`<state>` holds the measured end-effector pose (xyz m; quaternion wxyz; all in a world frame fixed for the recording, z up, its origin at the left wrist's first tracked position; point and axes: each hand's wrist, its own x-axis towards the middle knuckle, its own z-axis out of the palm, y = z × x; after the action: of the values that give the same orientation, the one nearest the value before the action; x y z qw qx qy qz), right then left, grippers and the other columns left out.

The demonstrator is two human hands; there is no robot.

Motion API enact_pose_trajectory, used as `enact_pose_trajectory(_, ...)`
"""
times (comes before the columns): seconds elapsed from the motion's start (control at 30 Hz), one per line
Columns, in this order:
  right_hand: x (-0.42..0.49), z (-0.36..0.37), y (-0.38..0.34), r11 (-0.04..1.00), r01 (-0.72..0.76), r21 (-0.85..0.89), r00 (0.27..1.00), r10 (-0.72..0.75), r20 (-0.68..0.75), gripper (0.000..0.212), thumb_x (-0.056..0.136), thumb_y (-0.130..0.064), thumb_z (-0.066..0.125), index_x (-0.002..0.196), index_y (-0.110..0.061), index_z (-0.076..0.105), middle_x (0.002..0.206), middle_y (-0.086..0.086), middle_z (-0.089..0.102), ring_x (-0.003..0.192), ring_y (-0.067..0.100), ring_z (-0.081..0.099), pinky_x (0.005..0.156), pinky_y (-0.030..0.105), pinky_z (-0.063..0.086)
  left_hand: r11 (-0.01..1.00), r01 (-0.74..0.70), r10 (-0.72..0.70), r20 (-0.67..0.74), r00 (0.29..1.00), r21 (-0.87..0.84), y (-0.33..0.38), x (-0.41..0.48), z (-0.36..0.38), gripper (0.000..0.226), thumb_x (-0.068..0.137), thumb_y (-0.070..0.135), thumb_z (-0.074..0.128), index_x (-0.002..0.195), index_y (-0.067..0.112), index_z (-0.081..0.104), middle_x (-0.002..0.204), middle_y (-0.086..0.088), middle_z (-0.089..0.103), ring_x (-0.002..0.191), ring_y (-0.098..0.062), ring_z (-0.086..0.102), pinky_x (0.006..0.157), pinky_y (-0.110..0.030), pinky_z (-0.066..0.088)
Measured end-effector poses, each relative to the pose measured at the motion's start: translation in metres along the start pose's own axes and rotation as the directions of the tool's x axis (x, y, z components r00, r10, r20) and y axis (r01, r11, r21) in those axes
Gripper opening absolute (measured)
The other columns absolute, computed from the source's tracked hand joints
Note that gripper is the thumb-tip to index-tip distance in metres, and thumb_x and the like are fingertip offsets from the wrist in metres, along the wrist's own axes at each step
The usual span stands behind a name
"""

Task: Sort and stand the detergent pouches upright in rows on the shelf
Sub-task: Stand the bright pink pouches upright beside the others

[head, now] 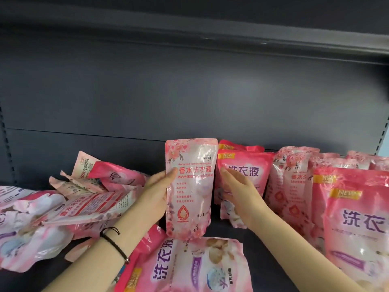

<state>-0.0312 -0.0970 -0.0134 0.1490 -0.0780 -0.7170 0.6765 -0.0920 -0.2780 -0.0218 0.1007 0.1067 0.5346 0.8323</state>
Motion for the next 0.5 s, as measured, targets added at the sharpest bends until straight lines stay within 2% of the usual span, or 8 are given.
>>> enact_pose_trajectory(0.07,0.007,0.005,0.006,0.998,-0.012,0.067,1.000,0.014,-0.028,0.058,0.087,-0.050,0.061,0.137,-0.022,0.049,0.133,-0.003,0.057,0.126,0.021,0.051,0.106,0.041,0.041,1.000,-0.029,0.029,0.024,0.999,-0.001,-0.001,0.001,-0.003,0.038,0.085,0.023,0.061,0.118,0.005,0.064,0.111,-0.014,0.071,0.101,-0.027,0.069,0.082,-0.040,0.055)
enact_pose_trajectory(0.13,0.007,0.008,0.007,0.995,0.003,0.102,1.000,-0.002,-0.005,0.053,0.086,-0.051,0.062,0.129,-0.021,0.055,0.123,0.001,0.066,0.119,0.022,0.058,0.105,0.046,0.043,0.998,-0.061,0.061,0.051,0.997,-0.006,0.000,0.001,-0.003,0.045,0.080,0.026,0.062,0.119,0.005,0.063,0.114,-0.015,0.070,0.105,-0.027,0.067,0.088,-0.041,0.053)
enact_pose_trajectory(0.2,0.001,0.006,0.001,0.983,0.007,0.185,0.997,-0.020,0.071,0.040,0.093,-0.043,0.056,0.124,-0.019,0.060,0.116,0.002,0.069,0.112,0.022,0.063,0.100,0.044,0.047,0.996,-0.083,0.085,0.080,0.993,-0.037,0.000,0.000,0.001,0.043,0.081,0.026,0.062,0.118,0.006,0.064,0.114,-0.014,0.070,0.107,-0.027,0.067,0.089,-0.041,0.052)
enact_pose_trajectory(0.27,-0.005,-0.002,-0.003,0.944,0.021,0.329,0.990,-0.065,0.122,0.030,0.098,-0.028,0.048,0.117,-0.010,0.064,0.109,0.007,0.072,0.100,0.022,0.068,0.088,0.037,0.054,0.992,-0.113,0.117,0.110,0.987,-0.049,-0.001,-0.001,0.008,0.032,0.085,0.025,0.060,0.111,0.009,0.068,0.109,-0.011,0.072,0.104,-0.025,0.068,0.085,-0.039,0.053)
enact_pose_trajectory(0.37,-0.014,-0.021,-0.008,0.881,0.112,0.460,0.993,-0.122,-0.008,0.020,0.098,-0.017,0.048,0.095,-0.007,0.066,0.090,0.005,0.074,0.079,0.016,0.070,0.071,0.030,0.057,0.990,-0.143,0.144,0.201,0.969,-0.021,-0.006,-0.004,0.031,0.023,0.092,0.024,0.055,0.105,0.013,0.070,0.107,-0.008,0.073,0.102,-0.022,0.069,0.085,-0.037,0.054)
enact_pose_trajectory(0.43,-0.018,-0.036,-0.006,0.865,0.181,0.467,0.982,-0.138,-0.125,0.019,0.097,-0.017,0.051,0.087,-0.010,0.066,0.088,0.004,0.073,0.079,0.015,0.070,0.072,0.030,0.058,0.990,-0.142,0.132,0.259,0.957,0.018,-0.012,-0.004,0.051,0.024,0.096,0.024,0.052,0.110,0.013,0.068,0.110,-0.008,0.072,0.104,-0.021,0.068,0.086,-0.036,0.054)
enact_pose_trajectory(0.5,-0.023,-0.049,-0.004,0.849,0.232,0.474,0.966,-0.146,-0.213,0.018,0.096,-0.018,0.052,0.088,-0.011,0.067,0.094,0.005,0.073,0.088,0.018,0.070,0.079,0.034,0.057,0.993,-0.117,0.104,0.292,0.951,0.030,-0.021,-0.001,0.067,0.024,0.095,0.021,0.053,0.112,0.012,0.067,0.111,-0.008,0.072,0.105,-0.021,0.068,0.086,-0.035,0.055)
